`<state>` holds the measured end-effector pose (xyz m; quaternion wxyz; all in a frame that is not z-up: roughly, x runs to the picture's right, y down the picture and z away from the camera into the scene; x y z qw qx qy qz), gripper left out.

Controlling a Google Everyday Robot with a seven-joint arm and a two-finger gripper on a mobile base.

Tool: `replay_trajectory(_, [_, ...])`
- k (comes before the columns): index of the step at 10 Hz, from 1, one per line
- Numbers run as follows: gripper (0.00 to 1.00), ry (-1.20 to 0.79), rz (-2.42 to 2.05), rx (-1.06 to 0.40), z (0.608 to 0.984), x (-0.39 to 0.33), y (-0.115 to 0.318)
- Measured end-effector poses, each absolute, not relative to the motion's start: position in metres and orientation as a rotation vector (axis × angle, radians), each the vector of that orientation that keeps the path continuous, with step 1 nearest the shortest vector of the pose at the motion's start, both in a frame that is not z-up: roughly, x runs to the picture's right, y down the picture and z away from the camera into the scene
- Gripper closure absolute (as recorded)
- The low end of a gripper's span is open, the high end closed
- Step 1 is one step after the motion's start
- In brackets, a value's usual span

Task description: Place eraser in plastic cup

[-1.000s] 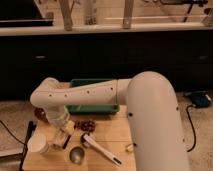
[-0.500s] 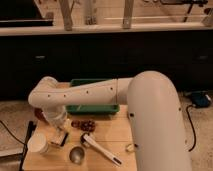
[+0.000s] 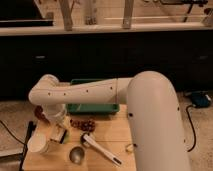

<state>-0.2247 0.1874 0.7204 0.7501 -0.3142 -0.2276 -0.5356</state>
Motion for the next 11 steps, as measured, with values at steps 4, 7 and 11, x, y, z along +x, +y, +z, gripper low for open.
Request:
replay_trajectory(4, [1.00,-0.514,-1.166,-0.683,0.728,-0.235,0.187])
replay_trajectory(7, [1.00,-0.527,-1.163,-0.680,0.731,-0.238,0.186])
replay_trajectory(11, [1.00,-0.533,-1.162,-0.688,0.733,-0.238,0.189])
